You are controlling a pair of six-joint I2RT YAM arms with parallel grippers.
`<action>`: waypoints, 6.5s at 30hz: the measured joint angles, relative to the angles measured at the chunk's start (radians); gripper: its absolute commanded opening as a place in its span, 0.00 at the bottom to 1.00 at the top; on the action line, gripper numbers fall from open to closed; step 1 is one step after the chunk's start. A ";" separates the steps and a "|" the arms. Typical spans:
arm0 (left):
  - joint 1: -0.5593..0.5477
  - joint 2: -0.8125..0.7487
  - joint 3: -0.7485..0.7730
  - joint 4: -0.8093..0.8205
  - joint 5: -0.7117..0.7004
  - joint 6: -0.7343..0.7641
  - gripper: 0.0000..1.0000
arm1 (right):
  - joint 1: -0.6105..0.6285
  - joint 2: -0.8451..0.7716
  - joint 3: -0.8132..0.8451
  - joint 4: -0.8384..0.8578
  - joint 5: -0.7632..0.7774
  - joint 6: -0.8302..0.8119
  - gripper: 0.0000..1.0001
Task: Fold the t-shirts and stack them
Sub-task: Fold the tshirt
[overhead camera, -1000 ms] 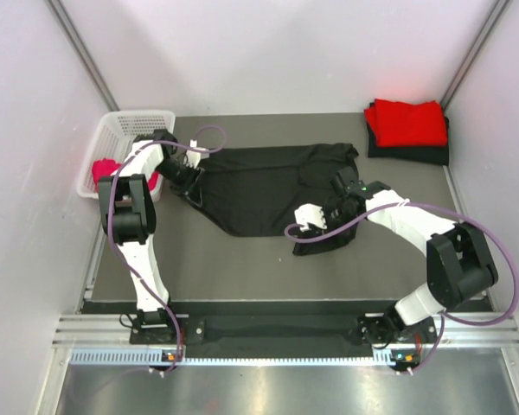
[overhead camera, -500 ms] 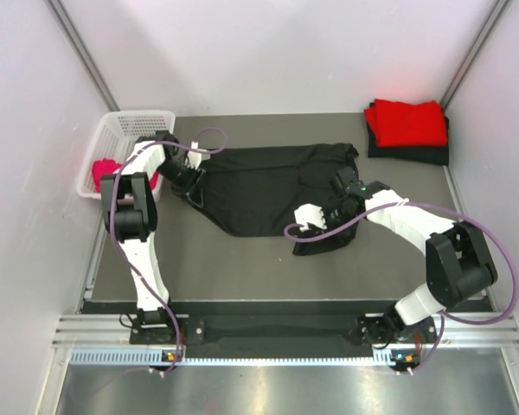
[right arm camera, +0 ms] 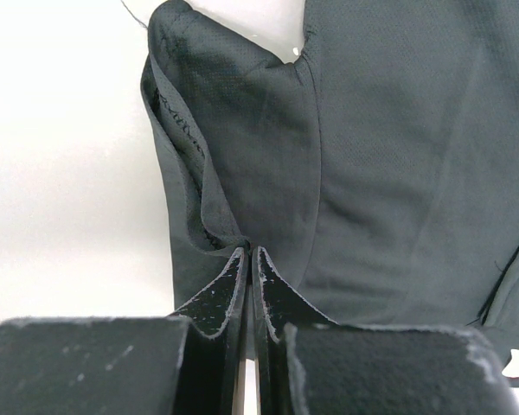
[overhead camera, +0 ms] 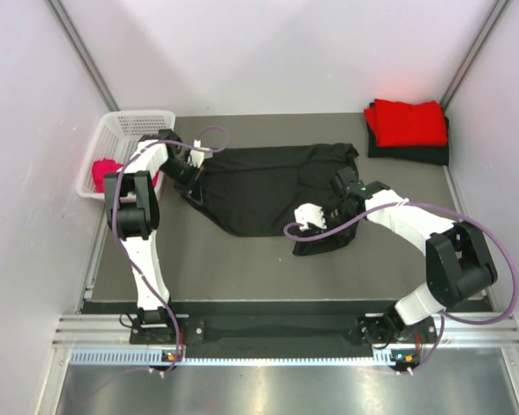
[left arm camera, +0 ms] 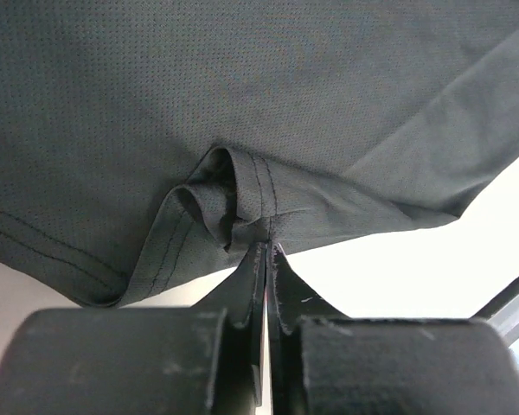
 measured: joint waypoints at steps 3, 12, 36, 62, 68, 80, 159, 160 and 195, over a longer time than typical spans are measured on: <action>0.000 0.000 0.000 0.002 0.004 -0.002 0.00 | 0.000 0.000 0.000 0.003 0.000 0.003 0.00; 0.000 -0.021 -0.007 0.019 -0.002 -0.001 0.00 | -0.001 -0.006 -0.018 0.019 0.006 0.025 0.00; -0.002 0.004 -0.011 0.050 -0.057 -0.040 0.51 | -0.060 -0.026 -0.004 0.059 0.011 0.150 0.00; -0.028 0.026 0.026 0.052 -0.017 -0.048 0.00 | -0.060 -0.026 -0.004 0.062 0.010 0.167 0.00; -0.028 0.024 0.026 0.048 -0.031 -0.042 0.00 | -0.061 -0.030 -0.006 0.063 0.015 0.174 0.00; 0.051 -0.220 -0.069 -0.024 -0.069 0.008 0.00 | -0.142 -0.178 -0.008 0.121 0.074 0.363 0.00; -0.137 -0.356 -0.476 0.135 -0.391 0.296 0.40 | -0.255 -0.200 0.054 0.149 0.009 0.533 0.00; -0.132 -0.355 -0.469 0.124 -0.391 0.299 0.41 | -0.255 -0.198 0.054 0.149 0.009 0.533 0.00; -0.105 -0.274 -0.457 0.052 -0.395 0.351 0.41 | -0.249 -0.151 0.054 0.167 0.006 0.533 0.00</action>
